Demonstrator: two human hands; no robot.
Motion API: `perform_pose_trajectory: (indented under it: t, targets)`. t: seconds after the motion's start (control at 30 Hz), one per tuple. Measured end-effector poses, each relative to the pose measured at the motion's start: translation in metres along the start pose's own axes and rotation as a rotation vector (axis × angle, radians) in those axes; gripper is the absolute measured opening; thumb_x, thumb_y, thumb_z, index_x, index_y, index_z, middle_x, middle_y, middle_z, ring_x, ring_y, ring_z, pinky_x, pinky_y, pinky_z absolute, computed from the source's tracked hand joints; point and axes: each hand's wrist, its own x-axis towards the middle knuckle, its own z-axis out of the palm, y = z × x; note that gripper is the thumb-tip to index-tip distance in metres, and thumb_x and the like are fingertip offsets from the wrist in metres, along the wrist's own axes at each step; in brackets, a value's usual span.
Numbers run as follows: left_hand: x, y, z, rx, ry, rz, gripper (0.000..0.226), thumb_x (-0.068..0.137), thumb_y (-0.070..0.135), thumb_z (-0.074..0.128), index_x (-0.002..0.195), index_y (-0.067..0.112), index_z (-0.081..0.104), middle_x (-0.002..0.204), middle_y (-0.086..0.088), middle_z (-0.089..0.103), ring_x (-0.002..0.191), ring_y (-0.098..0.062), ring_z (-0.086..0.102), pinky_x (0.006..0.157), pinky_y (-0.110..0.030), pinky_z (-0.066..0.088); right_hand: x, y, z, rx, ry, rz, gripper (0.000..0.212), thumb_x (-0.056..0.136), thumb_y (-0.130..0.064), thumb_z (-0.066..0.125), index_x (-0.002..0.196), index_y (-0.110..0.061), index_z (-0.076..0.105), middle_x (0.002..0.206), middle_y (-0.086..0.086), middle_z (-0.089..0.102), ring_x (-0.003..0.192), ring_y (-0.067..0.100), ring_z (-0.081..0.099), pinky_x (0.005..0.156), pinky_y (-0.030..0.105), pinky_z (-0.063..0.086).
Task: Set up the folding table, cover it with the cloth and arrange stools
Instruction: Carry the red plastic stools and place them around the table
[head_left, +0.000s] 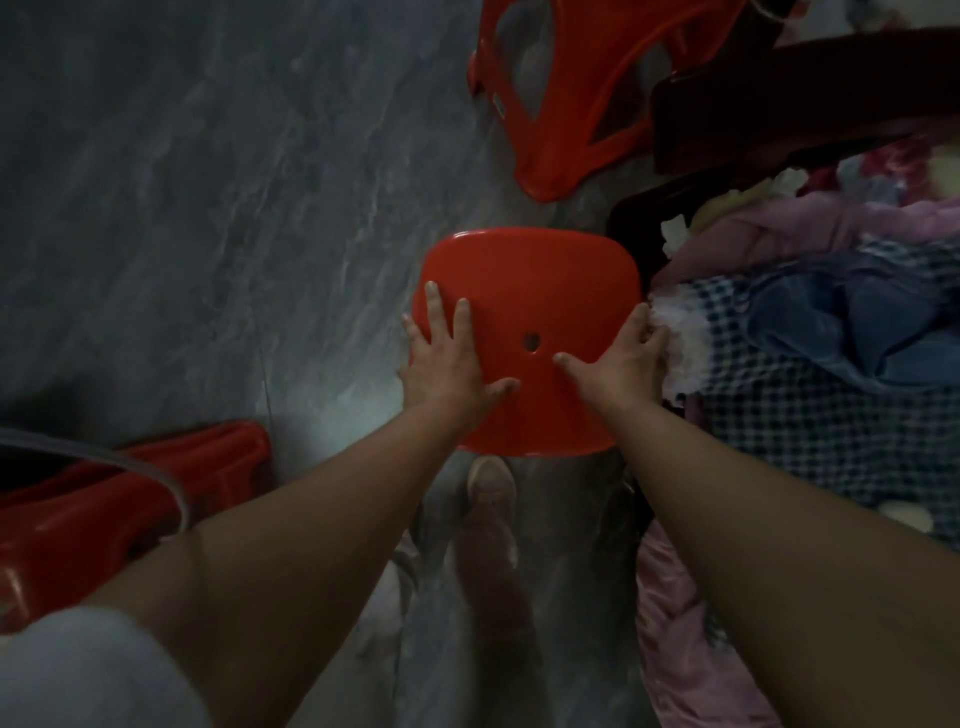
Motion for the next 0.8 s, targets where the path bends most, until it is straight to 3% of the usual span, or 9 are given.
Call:
perform_pose_trajectory:
  t: [0.1, 0.23, 0.63, 0.8]
  targets:
    - [0.0023, 0.0046, 0.0034, -0.059, 0.005, -0.015, 0.123, 0.070, 0.064, 0.080, 0.154, 0.035, -0.006, 0.160, 0.007, -0.037, 0.153, -0.042, -0.011, 0.107, -0.064, 0.041, 0.0082, 0.0023, -0.0007, 0.036, -0.036, -0.042, 0.120, 0.079, -0.055, 0.075, 0.157, -0.024, -0.010, 0.164, 0.017, -0.003, 0.147, 0.041, 0.017, 0.112, 0.052, 0.030]
    - [0.0020, 0.0088, 0.0026, -0.062, 0.003, -0.030, 0.123, 0.071, 0.059, 0.082, 0.154, 0.035, -0.006, 0.159, 0.008, -0.038, 0.152, -0.042, -0.010, 0.108, -0.065, 0.040, 0.0114, 0.0040, -0.0020, 0.054, -0.054, -0.068, 0.120, 0.080, -0.053, 0.076, 0.157, -0.023, -0.011, 0.162, 0.015, 0.002, 0.144, 0.041, 0.024, 0.110, 0.052, 0.033]
    - [0.0032, 0.0074, 0.0053, -0.021, -0.010, -0.016, 0.126, 0.074, 0.062, 0.078, 0.157, 0.031, -0.012, 0.154, 0.006, -0.047, 0.152, -0.043, -0.012, 0.106, -0.065, 0.041, 0.0129, 0.0020, 0.0013, 0.069, -0.061, -0.073, 0.117, 0.082, -0.051, 0.073, 0.156, -0.024, -0.014, 0.161, 0.015, 0.000, 0.143, 0.041, 0.025, 0.110, 0.052, 0.033]
    - [0.0025, 0.0003, 0.0047, -0.048, 0.020, 0.006, 0.127, 0.071, 0.065, 0.078, 0.157, 0.032, -0.009, 0.159, 0.005, -0.040, 0.152, -0.044, -0.006, 0.106, -0.064, 0.042, 0.0088, -0.0045, -0.0007, 0.073, -0.049, -0.062, 0.118, 0.082, -0.051, 0.075, 0.158, -0.021, -0.010, 0.163, 0.017, 0.003, 0.145, 0.039, 0.023, 0.113, 0.049, 0.030]
